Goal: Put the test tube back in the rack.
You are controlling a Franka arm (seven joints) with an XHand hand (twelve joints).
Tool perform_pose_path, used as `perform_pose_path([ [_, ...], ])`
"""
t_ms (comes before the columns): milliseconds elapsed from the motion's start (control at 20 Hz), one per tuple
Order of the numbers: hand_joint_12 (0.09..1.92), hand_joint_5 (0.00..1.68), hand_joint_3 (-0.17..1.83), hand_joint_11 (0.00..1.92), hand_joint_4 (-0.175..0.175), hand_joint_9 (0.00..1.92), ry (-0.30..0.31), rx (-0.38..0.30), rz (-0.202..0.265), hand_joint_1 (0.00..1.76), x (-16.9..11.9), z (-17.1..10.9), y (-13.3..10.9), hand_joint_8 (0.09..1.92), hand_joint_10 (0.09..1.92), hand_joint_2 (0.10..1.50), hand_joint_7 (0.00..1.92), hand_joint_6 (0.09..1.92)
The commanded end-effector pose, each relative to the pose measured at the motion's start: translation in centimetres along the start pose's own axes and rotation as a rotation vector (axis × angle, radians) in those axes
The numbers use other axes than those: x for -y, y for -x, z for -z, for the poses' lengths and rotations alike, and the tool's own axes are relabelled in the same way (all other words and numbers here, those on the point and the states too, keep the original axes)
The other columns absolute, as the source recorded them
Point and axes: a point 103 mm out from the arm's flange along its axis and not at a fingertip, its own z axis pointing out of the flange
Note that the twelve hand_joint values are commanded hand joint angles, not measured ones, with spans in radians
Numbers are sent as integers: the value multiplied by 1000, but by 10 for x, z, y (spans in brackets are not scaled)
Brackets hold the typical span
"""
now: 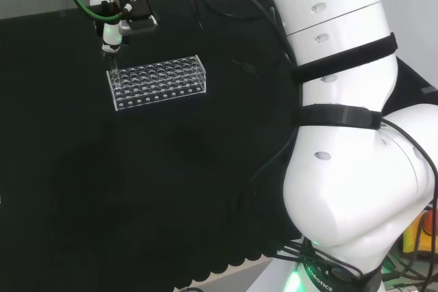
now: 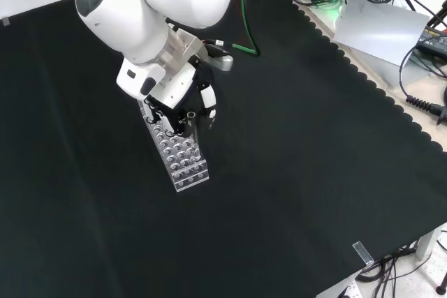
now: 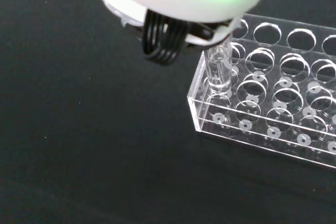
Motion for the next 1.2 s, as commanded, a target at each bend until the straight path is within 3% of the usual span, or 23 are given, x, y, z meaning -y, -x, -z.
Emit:
perform_pose_path([
  [50, 1121, 1370, 629, 999, -175, 1593, -14, 2, 6, 1227, 1, -9, -3, 566, 493, 641, 1677, 467],
  [1200, 1128, 1373, 631, 994, -175, 1594, -67, -8, -4, 1227, -25, -40, -3, 562, 493, 640, 1679, 463],
])
